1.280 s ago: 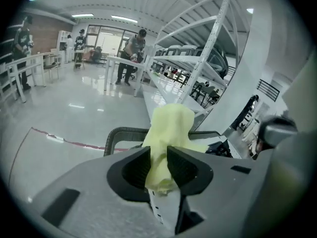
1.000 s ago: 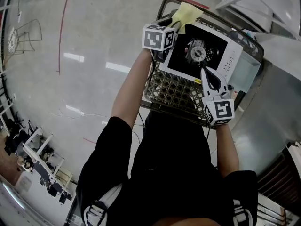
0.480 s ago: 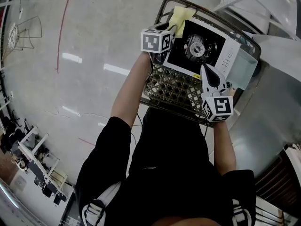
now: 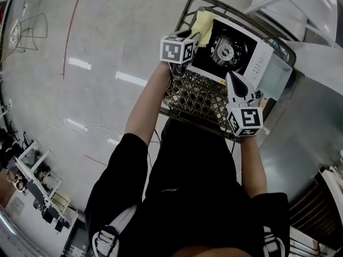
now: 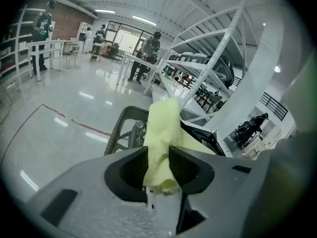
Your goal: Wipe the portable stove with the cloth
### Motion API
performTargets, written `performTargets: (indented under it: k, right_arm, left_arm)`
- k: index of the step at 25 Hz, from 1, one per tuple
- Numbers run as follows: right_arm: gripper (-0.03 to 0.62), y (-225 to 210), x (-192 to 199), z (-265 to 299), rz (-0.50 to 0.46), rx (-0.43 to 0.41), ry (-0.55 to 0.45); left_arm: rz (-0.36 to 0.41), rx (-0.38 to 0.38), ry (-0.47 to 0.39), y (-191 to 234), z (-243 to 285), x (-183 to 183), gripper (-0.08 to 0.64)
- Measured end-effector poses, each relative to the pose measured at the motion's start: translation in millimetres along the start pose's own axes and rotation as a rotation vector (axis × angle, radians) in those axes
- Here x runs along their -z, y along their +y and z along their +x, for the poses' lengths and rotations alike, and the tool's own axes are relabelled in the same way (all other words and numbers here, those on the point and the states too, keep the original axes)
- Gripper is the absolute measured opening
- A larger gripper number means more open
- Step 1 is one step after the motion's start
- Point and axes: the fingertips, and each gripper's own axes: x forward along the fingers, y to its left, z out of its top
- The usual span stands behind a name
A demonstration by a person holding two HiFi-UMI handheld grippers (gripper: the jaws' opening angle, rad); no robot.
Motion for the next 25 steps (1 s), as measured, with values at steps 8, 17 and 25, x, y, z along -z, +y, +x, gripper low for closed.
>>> performTargets:
  k: [8,17,25]
  right_arm:
    - [0.006,10.6,17.7,1.6,0.005,0.024,0.048]
    - [0.006,21.2,30.1,-0.8,0.017,0.025,0.068]
    - [0.006,30.0,34.7,-7.0,0.026,0.030,0.072]
  left_arm:
    - [0.007,-0.010,0.000,-2.2,-16.0,18.8,0.133]
    - [0.009,-0.004,0.013,-3.5,-29.0,40.1,0.133]
    - [-0.005,-0.005,0.001,-4.5,-42.2,53.2,0.133]
